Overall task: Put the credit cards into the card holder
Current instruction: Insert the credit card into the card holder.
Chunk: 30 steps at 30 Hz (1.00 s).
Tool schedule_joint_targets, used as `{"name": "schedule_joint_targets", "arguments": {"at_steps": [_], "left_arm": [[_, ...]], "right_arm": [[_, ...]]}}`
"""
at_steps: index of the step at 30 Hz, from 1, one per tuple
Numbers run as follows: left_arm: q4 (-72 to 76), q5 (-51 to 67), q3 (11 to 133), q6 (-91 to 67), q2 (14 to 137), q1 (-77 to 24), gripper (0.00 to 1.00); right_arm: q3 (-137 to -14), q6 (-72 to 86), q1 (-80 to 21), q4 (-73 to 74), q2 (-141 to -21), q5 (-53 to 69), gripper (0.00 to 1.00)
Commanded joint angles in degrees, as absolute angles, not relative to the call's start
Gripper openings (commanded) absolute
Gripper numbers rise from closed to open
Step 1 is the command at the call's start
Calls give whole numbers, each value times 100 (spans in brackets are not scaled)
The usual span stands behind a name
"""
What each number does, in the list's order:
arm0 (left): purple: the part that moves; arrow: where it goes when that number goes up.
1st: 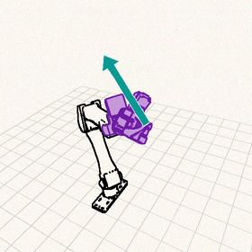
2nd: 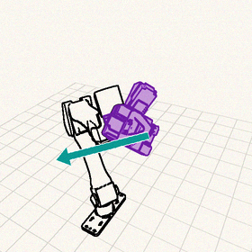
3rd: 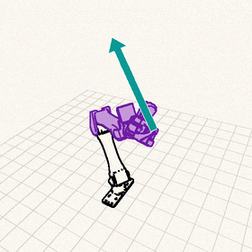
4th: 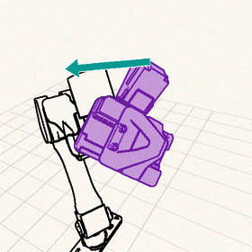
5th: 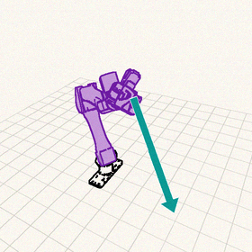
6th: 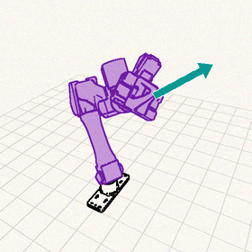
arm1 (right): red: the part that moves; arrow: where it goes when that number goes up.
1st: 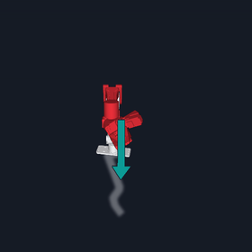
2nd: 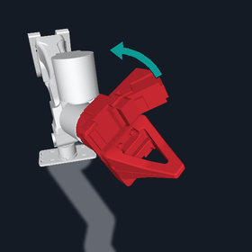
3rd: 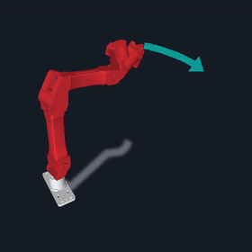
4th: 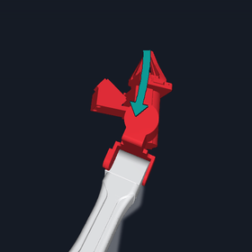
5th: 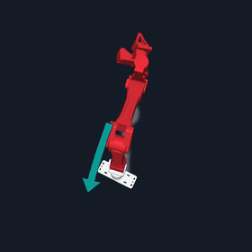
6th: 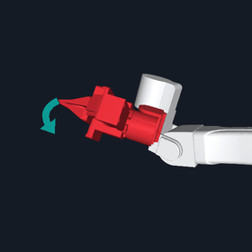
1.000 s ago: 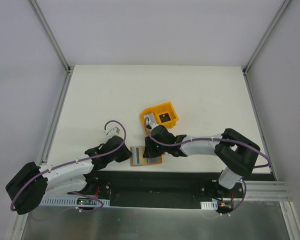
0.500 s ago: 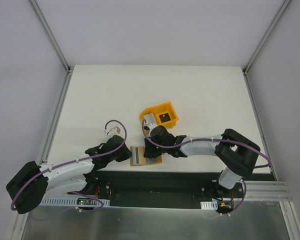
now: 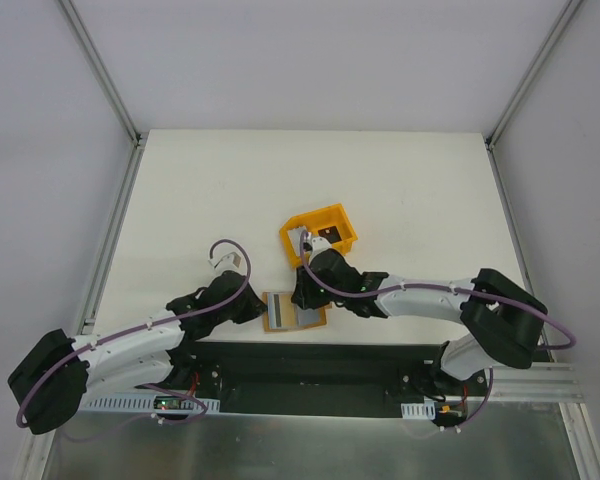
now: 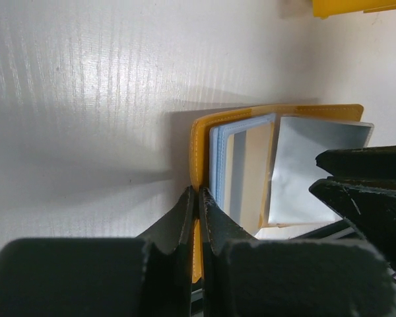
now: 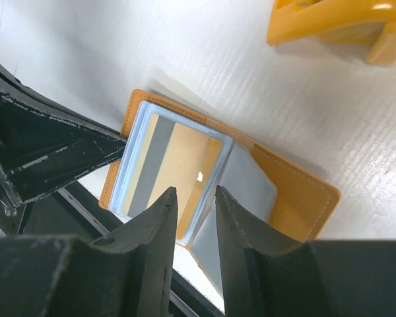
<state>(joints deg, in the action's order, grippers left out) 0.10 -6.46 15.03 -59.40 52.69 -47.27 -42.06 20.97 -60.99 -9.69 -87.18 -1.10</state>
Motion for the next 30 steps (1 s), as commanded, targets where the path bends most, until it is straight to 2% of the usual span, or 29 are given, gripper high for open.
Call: {"name": "schedule_joint_targets", "arguments": {"at_steps": [1, 14, 17, 20, 24, 30], "left_arm": [[-26, -615, 1441, -5959, 5124, -4755, 0], [-26, -606, 1459, -5985, 5203, -4755, 0], [-26, -598, 1503, -5977, 5247, -4755, 0], [-26, -571, 1529, -5968, 5291, -4755, 0], [-26, -563, 1547, -5959, 5309, -4755, 0], [-26, -580, 1582, -5959, 5309, -4755, 0]], "right_arm": [[-4289, 2390, -6126, -712, -8560, -396, 33], [-4895, 2821, -6073, -817, -9685, 781, 33], [-4834, 2900, -6082, -1089, -9729, 975, 29], [-4773, 2848, -6091, -1230, -9598, 967, 15], [-4790, 2681, -6108, -1204, -9449, 932, 4], [-4878, 2601, -6108, -967, -9466, 967, 6]]}}
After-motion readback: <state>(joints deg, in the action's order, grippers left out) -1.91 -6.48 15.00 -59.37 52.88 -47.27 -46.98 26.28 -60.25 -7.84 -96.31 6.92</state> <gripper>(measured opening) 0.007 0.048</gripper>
